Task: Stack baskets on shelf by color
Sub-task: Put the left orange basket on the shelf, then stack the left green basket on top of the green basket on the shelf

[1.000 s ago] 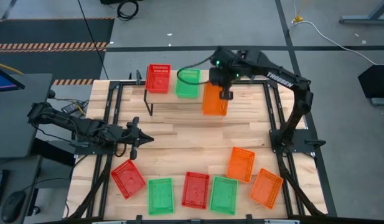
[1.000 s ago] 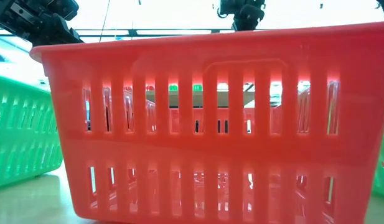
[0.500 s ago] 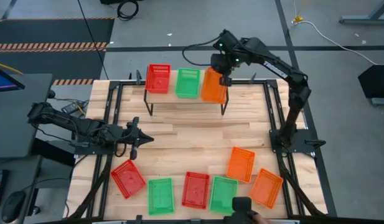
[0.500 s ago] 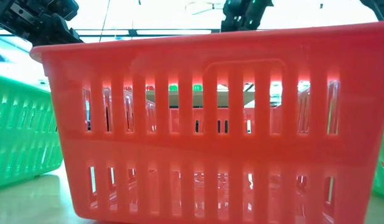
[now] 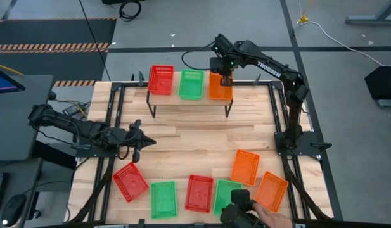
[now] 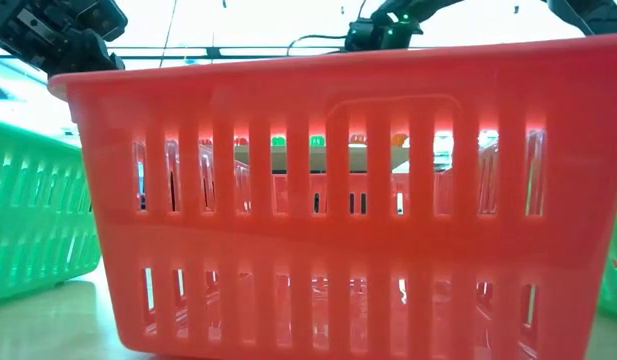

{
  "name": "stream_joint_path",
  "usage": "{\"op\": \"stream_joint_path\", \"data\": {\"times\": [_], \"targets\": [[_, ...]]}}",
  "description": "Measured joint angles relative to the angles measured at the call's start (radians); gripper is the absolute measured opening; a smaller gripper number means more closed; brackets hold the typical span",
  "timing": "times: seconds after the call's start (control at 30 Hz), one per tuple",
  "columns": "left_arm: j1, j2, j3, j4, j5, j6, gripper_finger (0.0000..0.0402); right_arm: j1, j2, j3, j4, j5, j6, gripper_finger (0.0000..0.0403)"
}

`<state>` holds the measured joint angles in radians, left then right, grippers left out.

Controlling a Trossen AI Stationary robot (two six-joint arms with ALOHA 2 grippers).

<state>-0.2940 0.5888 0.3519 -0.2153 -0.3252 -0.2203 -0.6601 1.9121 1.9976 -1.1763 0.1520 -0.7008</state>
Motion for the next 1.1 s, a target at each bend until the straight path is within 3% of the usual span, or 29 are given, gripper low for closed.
{"op": "stream_joint_path", "data": {"times": [0.43,0.7,0.9,1.1], "targets": [[0.000,0.000,0.000,0.000,0.000,-0.012,0.0019,-0.001,0.001,0.000,0.053,0.006,0.004,0.0159],[0.000,0.000,0.000,0.000,0.000,-0.031,0.0020,0.027,-0.018,-0.001,-0.050,0.026,0.091,0.0173],[0.000,0.000,0.000,0.000,-0.005,-0.024,0.0016,0.123,-0.106,-0.001,-0.090,0.031,0.205,0.0174],[0.000,0.000,0.000,0.001,-0.005,-0.031,0.0026,0.310,-0.140,0.000,-0.192,0.023,0.390,0.0174]]}}
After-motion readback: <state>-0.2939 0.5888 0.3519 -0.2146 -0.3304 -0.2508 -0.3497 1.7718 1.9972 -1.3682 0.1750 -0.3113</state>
